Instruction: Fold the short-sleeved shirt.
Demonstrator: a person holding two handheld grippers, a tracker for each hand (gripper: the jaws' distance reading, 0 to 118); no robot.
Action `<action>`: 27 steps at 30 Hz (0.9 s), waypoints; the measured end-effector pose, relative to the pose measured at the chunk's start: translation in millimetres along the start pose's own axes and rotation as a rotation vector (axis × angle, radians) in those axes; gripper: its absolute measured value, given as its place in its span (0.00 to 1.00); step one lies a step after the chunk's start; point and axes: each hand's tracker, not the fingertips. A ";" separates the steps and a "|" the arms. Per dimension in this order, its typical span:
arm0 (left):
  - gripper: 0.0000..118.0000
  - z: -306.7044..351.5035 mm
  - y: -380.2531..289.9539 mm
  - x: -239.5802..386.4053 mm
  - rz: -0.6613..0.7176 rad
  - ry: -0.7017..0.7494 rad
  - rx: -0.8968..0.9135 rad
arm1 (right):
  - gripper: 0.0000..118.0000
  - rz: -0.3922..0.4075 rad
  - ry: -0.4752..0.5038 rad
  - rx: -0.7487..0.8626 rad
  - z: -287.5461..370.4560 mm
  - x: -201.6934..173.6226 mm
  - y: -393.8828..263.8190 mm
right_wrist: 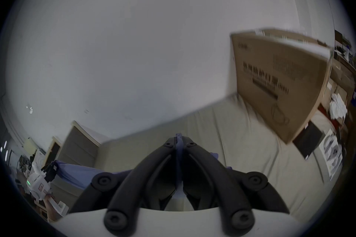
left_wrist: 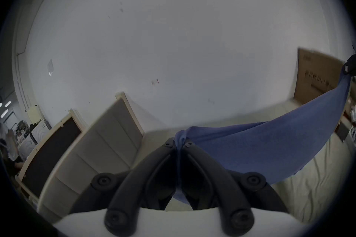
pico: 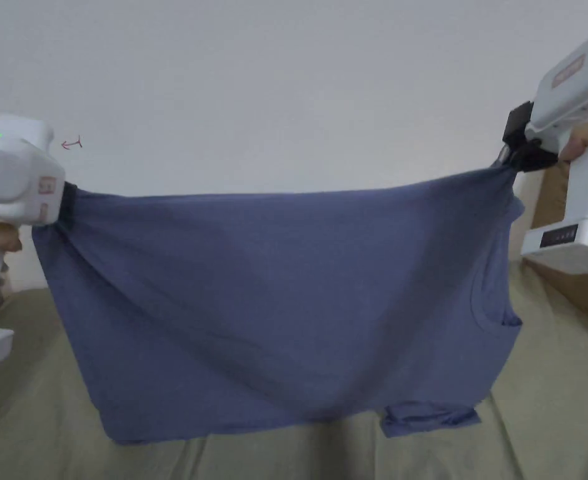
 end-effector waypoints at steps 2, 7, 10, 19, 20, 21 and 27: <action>0.02 -38.6 -36.3 14.6 0.010 -0.046 -0.096 | 0.03 0.003 -0.058 -0.083 -46.9 2.3 -33.0; 0.02 -106.5 -154.1 47.3 0.107 -0.041 -0.314 | 0.03 -0.105 -0.090 -0.310 -180.9 81.4 -82.6; 0.02 -120.9 -213.4 56.4 0.182 -0.082 -0.418 | 0.03 -0.103 -0.157 -0.393 -200.0 95.7 -102.3; 0.02 -64.5 -228.9 33.8 0.223 -0.100 -0.324 | 0.03 -0.073 -0.144 -0.345 -190.9 150.2 -179.0; 0.02 -49.5 -225.8 27.9 0.220 -0.114 -0.326 | 0.03 -0.034 -0.107 -0.338 -161.6 145.5 -181.2; 0.02 -30.4 -225.2 22.4 0.227 -0.123 -0.304 | 0.03 -0.016 -0.092 -0.318 -141.7 143.5 -183.6; 0.02 108.0 -250.8 -0.2 0.186 -0.143 -0.227 | 0.03 -0.022 0.023 -0.313 -53.8 171.4 -209.7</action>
